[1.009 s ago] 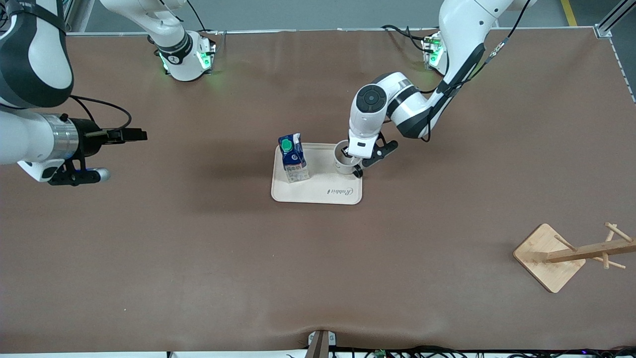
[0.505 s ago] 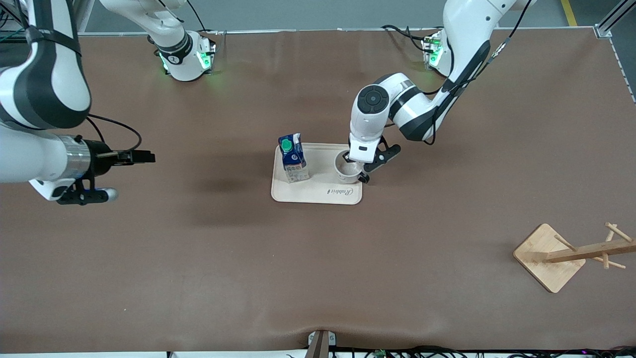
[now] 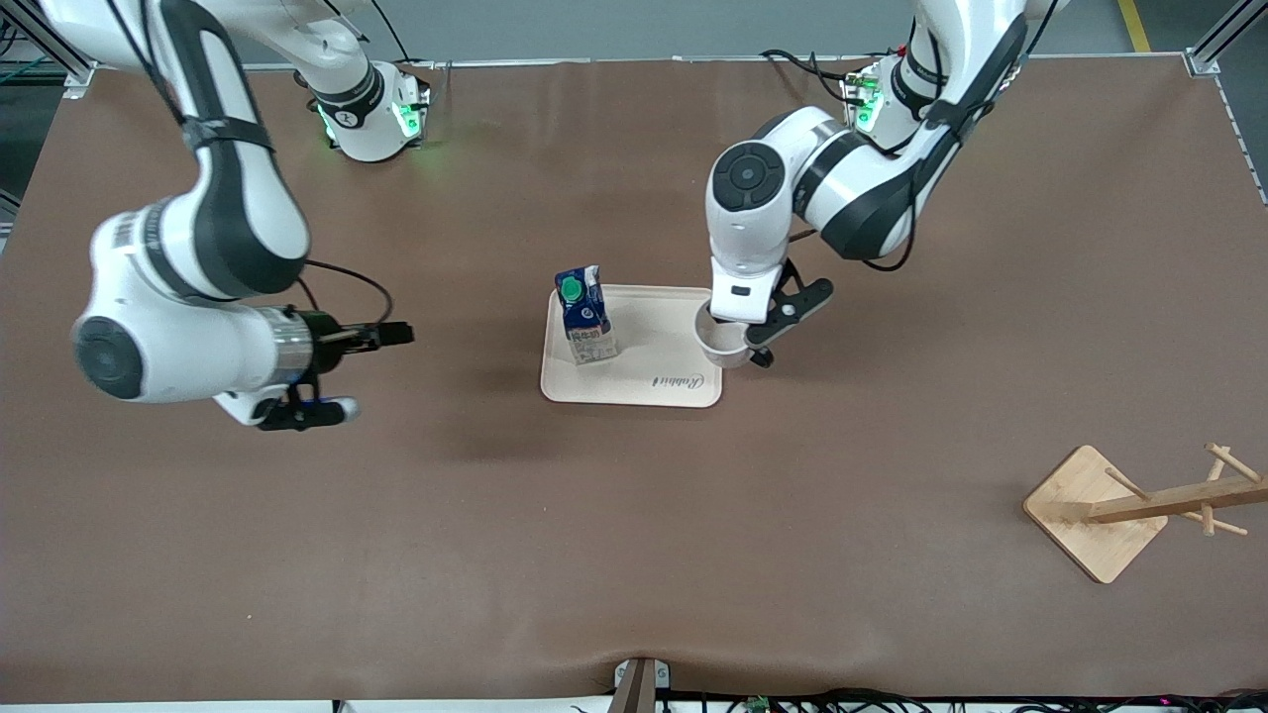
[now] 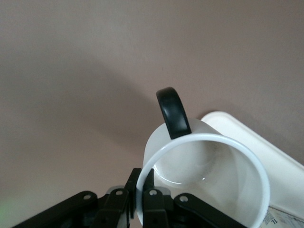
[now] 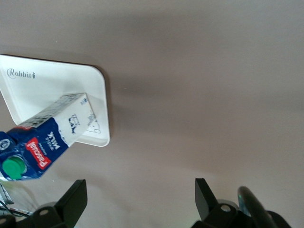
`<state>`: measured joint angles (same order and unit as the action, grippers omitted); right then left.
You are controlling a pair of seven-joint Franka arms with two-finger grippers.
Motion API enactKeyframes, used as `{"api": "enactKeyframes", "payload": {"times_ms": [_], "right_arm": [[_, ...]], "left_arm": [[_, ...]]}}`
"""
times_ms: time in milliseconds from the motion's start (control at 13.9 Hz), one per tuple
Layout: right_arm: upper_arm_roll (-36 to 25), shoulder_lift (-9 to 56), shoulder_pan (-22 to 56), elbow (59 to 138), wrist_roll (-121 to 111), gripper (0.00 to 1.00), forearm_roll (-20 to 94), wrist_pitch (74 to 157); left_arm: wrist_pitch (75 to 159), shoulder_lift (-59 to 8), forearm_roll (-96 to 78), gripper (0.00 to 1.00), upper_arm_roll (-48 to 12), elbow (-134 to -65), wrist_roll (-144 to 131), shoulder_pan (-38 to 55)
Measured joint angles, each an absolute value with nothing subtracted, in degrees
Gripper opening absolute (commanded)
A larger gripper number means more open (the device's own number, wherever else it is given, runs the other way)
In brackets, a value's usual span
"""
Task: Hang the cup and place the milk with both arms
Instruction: 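Lift the mug with the left gripper while the right gripper reaches the milk, then grasp the milk carton with the right gripper while the left gripper carries the mug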
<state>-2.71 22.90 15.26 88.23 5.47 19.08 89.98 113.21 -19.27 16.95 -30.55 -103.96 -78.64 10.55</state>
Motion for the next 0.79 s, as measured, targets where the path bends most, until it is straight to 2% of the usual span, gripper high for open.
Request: {"api": "enactKeyframes", "payload": {"times_ms": [360, 793], "right_arm": [[-2.6, 22.8, 23.5, 88.1, 9.2, 1.0, 19.3, 91.5], [-2.6, 22.9, 32.6, 91.1, 15.6, 1.0, 20.0, 99.8]], "left_arm": [[108.5, -13.4, 16.7, 0.0, -30.5, -103.6, -65.3, 5.8], [105.8, -7.5, 12.9, 0.0, -30.4, -103.6, -50.8, -1.6]]}}
